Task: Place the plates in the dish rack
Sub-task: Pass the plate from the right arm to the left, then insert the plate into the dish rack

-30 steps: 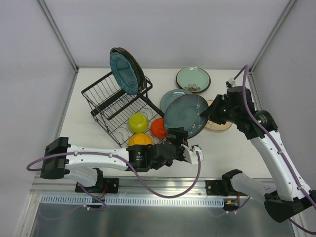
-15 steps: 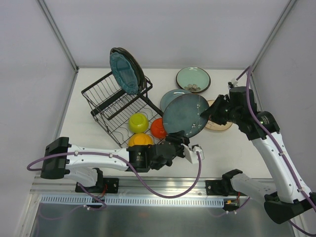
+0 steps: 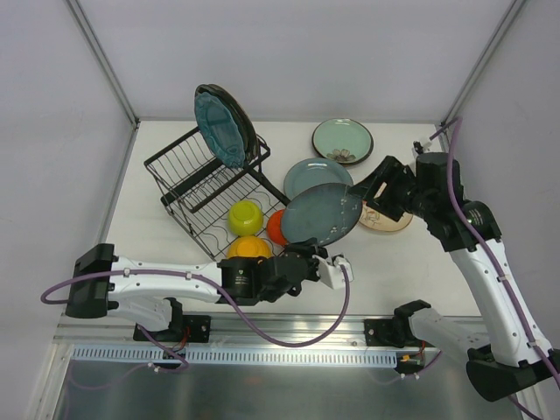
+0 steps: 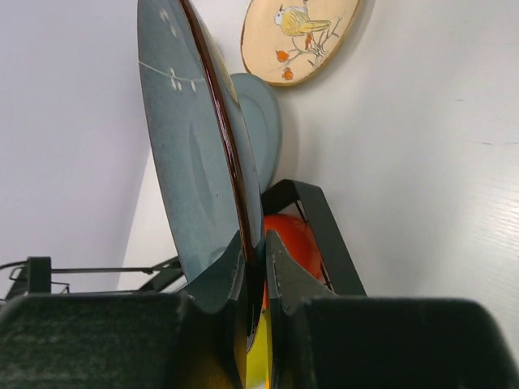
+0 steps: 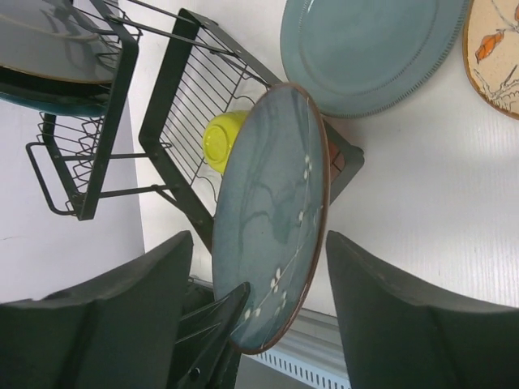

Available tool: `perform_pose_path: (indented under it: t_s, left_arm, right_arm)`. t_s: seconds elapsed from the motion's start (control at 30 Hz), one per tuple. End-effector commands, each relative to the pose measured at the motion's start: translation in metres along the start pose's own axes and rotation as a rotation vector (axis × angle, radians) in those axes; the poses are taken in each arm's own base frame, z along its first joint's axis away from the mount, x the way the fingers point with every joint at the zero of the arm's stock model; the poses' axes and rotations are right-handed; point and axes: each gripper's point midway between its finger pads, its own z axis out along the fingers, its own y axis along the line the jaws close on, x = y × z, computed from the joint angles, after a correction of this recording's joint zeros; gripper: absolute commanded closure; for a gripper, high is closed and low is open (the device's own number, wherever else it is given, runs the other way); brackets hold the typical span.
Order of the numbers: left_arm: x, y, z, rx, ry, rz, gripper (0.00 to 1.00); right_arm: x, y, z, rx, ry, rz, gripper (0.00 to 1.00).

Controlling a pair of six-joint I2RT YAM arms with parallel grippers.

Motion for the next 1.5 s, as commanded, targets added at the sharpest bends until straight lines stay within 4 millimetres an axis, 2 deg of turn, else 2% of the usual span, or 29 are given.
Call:
perform_pose_path:
  t_s: [0.0, 0.2, 0.37, 0.4, 0.43, 0.5, 0.53, 0.7, 0.9, 1.2, 1.47]
  left_arm:
    - [-0.031, 0.051, -0.029, -0.127, -0.101, -0.201, 1.0]
    - [-0.032, 0.078, -0.053, -0.188, -0.11, -0.381, 1.0]
    - [-0.042, 0.109, -0.076, -0.244, -0.136, -0.565, 1.0]
    - [-0.041, 0.11, -0.078, -0.244, -0.126, -0.601, 1.0]
    - [-0.046, 0.124, -0.086, -0.272, -0.142, -0.646, 1.0]
    - [-0.048, 0.132, -0.093, -0.292, -0.142, -0.712, 1.0]
    - [-0.052, 0.144, -0.098, -0.322, -0.146, -0.747, 1.0]
    - [-0.057, 0.175, -0.115, -0.432, -0.158, -0.916, 1.0]
    - [-0.044, 0.209, -0.138, -0.65, -0.134, -1.091, 1.0]
    - [-0.037, 0.227, -0.156, -0.774, -0.137, -1.199, 1.0]
    - [-0.039, 0.242, -0.171, -0.779, -0.178, -1.255, 1.0]
  right_arm:
    - [-0.013, 0.016, -0.009, -0.074, -0.059, -0.008, 0.28]
    - [-0.025, 0.017, -0.019, -0.073, -0.106, -0.05, 0.19]
    - [-0.038, 0.003, -0.029, -0.003, -0.178, -0.1, 0.11]
    - [-0.039, 0.001, -0.032, 0.004, -0.19, -0.104, 0.09]
    - [-0.042, -0.004, -0.034, 0.027, -0.21, -0.105, 0.07]
    - [-0.044, -0.008, -0.037, 0.045, -0.227, -0.118, 0.02]
    - [-0.048, -0.015, -0.04, 0.078, -0.258, -0.121, 0.0]
    - [-0.052, -0.032, -0.042, 0.153, -0.292, -0.142, 0.0]
    - [-0.051, -0.046, -0.039, 0.204, -0.292, -0.148, 0.01]
    - [-0.049, -0.057, -0.033, 0.231, -0.282, -0.143, 0.0]
    - [-0.045, -0.057, -0.026, 0.217, -0.258, -0.131, 0.0]
